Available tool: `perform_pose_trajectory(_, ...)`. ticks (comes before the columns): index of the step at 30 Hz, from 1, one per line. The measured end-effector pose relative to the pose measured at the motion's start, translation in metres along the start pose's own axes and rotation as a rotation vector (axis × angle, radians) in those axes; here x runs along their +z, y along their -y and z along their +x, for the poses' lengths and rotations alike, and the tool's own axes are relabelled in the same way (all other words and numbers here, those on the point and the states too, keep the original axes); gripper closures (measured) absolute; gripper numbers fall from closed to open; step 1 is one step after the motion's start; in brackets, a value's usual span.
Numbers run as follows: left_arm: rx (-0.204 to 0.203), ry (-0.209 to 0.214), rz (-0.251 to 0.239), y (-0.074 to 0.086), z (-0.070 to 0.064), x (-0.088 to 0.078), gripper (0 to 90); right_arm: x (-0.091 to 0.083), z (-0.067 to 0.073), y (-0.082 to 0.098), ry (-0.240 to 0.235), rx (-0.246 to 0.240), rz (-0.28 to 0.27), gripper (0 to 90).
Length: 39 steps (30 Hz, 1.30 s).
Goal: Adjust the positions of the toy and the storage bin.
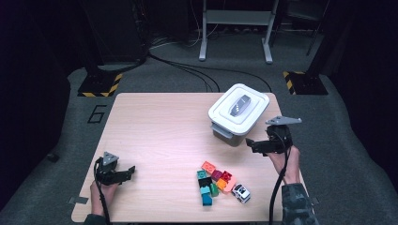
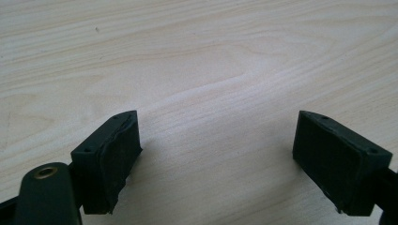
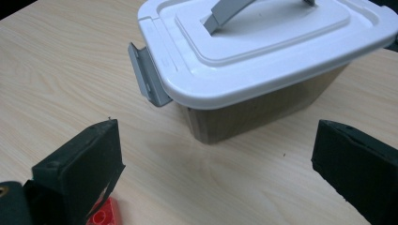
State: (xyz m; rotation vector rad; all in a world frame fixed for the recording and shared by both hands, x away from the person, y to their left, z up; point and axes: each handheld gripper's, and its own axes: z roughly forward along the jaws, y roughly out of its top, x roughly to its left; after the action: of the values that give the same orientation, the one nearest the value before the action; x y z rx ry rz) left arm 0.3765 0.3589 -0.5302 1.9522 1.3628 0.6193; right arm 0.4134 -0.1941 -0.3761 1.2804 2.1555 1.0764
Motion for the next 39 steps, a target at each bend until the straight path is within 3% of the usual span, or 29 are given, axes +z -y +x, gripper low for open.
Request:
perform_pose_trajectory(5,0.000,0.000,0.000,0.000,0.000,0.000,15.4,0.016,-0.001,-0.020,-0.012,-0.019,0.017,1.7)
perform_pose_trajectory(14,0.000,0.000,0.000,0.000,0.000,0.000,15.4,0.044,-0.006,-0.038,-0.035,-0.030,0.051,2.8)
perform_pose_trajectory(20,0.000,0.001,0.001,0.000,0.000,0.000,15.5,0.061,-0.008,-0.047,-0.031,-0.045,0.049,16.1)
perform_pose_trajectory(24,-0.001,0.001,0.001,0.000,0.000,0.000,15.4,0.071,-0.009,-0.056,-0.030,-0.038,0.039,26.4)
perform_pose_trajectory(27,-0.001,0.002,0.001,0.000,0.000,0.000,15.4,0.082,-0.008,-0.064,-0.019,-0.016,0.062,34.7)
perform_pose_trajectory(32,-0.001,0.001,0.000,0.000,0.000,0.000,15.4,0.094,-0.011,-0.067,-0.017,-0.005,0.069,40.3)
perform_pose_trajectory(35,-0.009,0.000,-0.006,0.000,0.000,0.001,15.4,0.101,-0.016,-0.068,-0.028,0.031,0.060,44.3)
perform_pose_trajectory(39,-0.009,0.000,-0.006,0.000,0.000,0.001,15.4,0.107,-0.018,-0.070,-0.022,0.044,0.053,50.1)
